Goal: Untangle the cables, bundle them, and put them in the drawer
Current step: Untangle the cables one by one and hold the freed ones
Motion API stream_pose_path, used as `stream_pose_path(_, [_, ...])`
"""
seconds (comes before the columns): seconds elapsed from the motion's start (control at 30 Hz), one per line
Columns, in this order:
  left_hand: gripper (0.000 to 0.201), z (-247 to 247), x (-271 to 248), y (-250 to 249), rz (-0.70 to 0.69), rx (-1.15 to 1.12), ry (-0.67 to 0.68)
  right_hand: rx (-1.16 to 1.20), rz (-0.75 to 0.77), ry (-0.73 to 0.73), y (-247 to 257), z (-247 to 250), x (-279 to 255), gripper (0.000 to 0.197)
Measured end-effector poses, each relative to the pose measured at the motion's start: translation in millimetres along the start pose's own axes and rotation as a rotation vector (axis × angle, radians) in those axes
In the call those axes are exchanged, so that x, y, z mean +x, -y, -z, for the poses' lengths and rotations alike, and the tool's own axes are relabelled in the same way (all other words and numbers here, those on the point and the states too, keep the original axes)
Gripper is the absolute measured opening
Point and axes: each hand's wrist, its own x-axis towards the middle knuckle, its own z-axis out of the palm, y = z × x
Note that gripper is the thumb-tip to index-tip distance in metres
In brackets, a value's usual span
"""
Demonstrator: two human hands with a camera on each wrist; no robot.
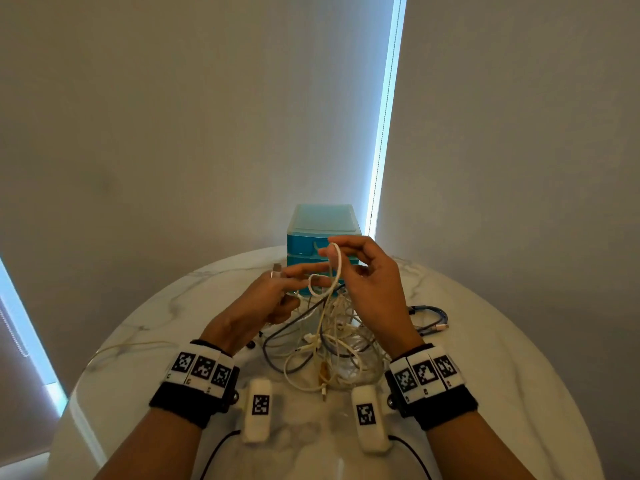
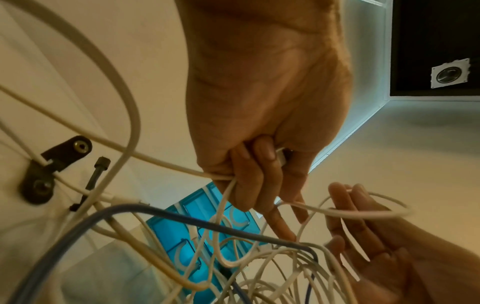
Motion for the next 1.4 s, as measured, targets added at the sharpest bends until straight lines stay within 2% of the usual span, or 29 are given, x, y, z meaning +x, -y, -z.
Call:
stream_pose_path(0.07, [0.037,-2.5,0.6,2.6,-0.004,0.017,0.029,0.013,-0.015,0.028,-2.0,0.3,1.3,0.023])
stream_pose_path(0.1, [0.031,-4.2,1.5,3.6,-0.021,0.065,-0.001,0.006,-0.018,0.034,-3.2,0.9,1.8,0.024])
stream_pose_path(0.17, [0.014,-9.1,2.7,4.8,-0.085,0.196,-0.15,-0.023,-0.025,0.044,-6.5,1.4,1.0,0.029])
stream_pose_path(0.3, [0.016,-9.7,8.3,17.3,-0.224,0.209,-0.35,-0.247,-0.127,0.097,-18.2,5.3,-2.2,0.049])
stream_pose_path(0.4, [0.011,-0.4,9.9,18.0,-0.263,0.136,-0.508,-0.5,-0.188,0.143,-26.8,15.2,-1.7,0.03])
stream_pose_path(0.47, [0.007,9.0,9.1,13.2,-0.305,0.018,-0.604,-0.548,-0.21,0.152,-28.4,21.4,-1.0,0.021])
stream_pose_path(0.6, [0.012,31.0,5.4,10.0,-0.333,-0.148,-0.805,-0.586,-0.214,0.128,-23.9,30.1,2.1,0.016])
stream_pose_path(0.7, [0.018,37.9,6.2,13.4,-0.329,-0.238,-0.895,-0.685,-0.222,0.087,-26.1,33.2,3.0,0.018])
stream_pose_path(0.8, [0.01,31.2,7.7,13.0,-0.317,-0.294,-0.9,-0.804,-0.15,0.026,-25.5,33.1,1.5,0.047])
stream_pose_path(0.87, [0.006,21.8,8.1,10.8,-0.331,-0.326,-0.795,-0.745,-0.067,0.051,-16.3,26.2,-1.8,0.052])
stream_pose_path(0.93, [0.009,12.4,7.3,7.1,-0.347,-0.32,-0.686,-0.659,0.004,0.213,-7.1,10.5,-7.7,0.05])
stream_pose_path(1.0, [0.008,6.7,4.7,2.9,-0.368,-0.283,-0.632,-0.712,0.022,0.39,-9.3,-5.1,-13.1,0.039])
stream_pose_path(1.03, [0.007,7.1,3.6,1.2,-0.386,-0.276,-0.636,-0.771,0.004,0.425,-13.9,-8.2,-13.8,0.034])
stream_pose_path(1.07, [0.007,9.9,2.6,-0.6,-0.403,-0.287,-0.663,-0.807,-0.022,0.404,-18.7,-7.2,-13.0,0.031])
stream_pose_path(1.17, [0.006,29.7,0.0,0.0,-0.406,-0.379,-0.806,-0.799,-0.04,0.145,-26.5,10.7,-4.4,0.023])
stream_pose_path(1.23, [0.005,41.7,-2.2,2.7,-0.381,-0.468,-0.863,-0.826,-0.046,0.049,-28.5,22.4,-0.5,0.022])
stream_pose_path(1.33, [0.011,45.1,-2.9,5.9,-0.35,-0.546,-0.851,-0.853,-0.085,0.059,-28.5,28.1,-1.3,0.019])
stream_pose_path(1.4, [0.012,37.0,-1.6,4.6,-0.34,-0.559,-0.782,-0.863,-0.012,0.087,-24.6,23.9,-2.2,0.026])
